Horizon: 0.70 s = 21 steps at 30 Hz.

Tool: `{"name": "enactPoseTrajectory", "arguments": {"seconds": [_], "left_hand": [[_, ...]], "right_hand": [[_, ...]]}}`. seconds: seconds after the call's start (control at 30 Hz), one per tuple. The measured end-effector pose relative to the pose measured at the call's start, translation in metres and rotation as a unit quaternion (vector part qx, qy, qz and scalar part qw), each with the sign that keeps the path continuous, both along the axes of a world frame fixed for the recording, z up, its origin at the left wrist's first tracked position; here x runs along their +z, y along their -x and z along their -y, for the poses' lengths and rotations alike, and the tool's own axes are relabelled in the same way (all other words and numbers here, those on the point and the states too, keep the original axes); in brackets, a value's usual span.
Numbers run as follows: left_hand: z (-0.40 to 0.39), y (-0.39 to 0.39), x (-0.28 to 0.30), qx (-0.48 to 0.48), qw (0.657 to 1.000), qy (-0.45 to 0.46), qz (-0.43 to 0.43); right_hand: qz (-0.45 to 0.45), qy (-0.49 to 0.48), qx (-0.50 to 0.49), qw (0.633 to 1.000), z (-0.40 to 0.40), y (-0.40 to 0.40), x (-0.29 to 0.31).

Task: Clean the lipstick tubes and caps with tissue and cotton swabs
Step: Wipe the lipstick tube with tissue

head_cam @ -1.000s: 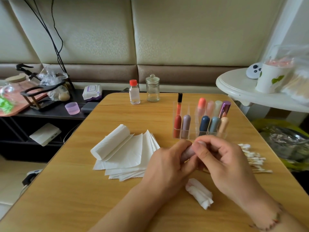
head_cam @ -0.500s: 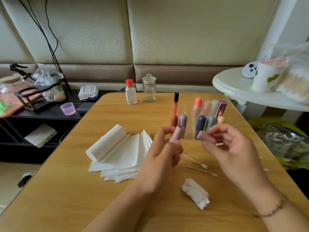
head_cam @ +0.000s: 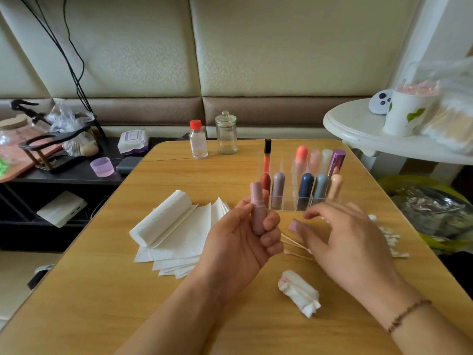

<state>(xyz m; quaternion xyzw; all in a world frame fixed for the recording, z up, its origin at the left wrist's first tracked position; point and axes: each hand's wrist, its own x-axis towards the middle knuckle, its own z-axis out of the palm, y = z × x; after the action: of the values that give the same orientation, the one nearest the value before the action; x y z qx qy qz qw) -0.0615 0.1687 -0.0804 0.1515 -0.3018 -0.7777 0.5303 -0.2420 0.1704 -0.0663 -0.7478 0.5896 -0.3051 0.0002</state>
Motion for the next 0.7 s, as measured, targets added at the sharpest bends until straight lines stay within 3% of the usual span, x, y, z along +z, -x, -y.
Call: {"name": "enactPoseTrajectory", "arguments": {"seconds": [0.1,0.23,0.47,0.53,0.6,0.67,0.7], "left_hand": [[0.000,0.002,-0.001,0.036,0.998,0.032,0.031],[0.001,0.005,-0.001,0.063,0.995,0.050,0.062],[-0.001,0.005,0.004,0.084,0.990,0.062,0.095],[-0.002,0.006,0.005,0.088,0.989,0.068,0.100],[-0.003,0.006,0.006,0.089,0.988,0.068,0.103],[-0.004,0.007,0.006,0.087,0.987,0.069,0.114],[-0.005,0.007,0.005,0.089,0.987,0.069,0.119]], "right_hand": [[0.002,-0.072,0.054,0.996,-0.023,-0.002,0.028],[-0.122,-0.212,0.095,0.965,-0.051,-0.004,0.040],[-0.097,-0.169,0.155,0.968,-0.058,-0.003,0.012],[-0.047,-0.151,0.198,0.967,-0.054,0.002,0.011],[0.073,-0.192,0.252,0.946,-0.051,0.004,0.022],[0.297,-0.292,0.311,0.854,-0.050,-0.003,0.041],[0.394,-0.293,0.328,0.807,-0.046,-0.006,0.046]]}}
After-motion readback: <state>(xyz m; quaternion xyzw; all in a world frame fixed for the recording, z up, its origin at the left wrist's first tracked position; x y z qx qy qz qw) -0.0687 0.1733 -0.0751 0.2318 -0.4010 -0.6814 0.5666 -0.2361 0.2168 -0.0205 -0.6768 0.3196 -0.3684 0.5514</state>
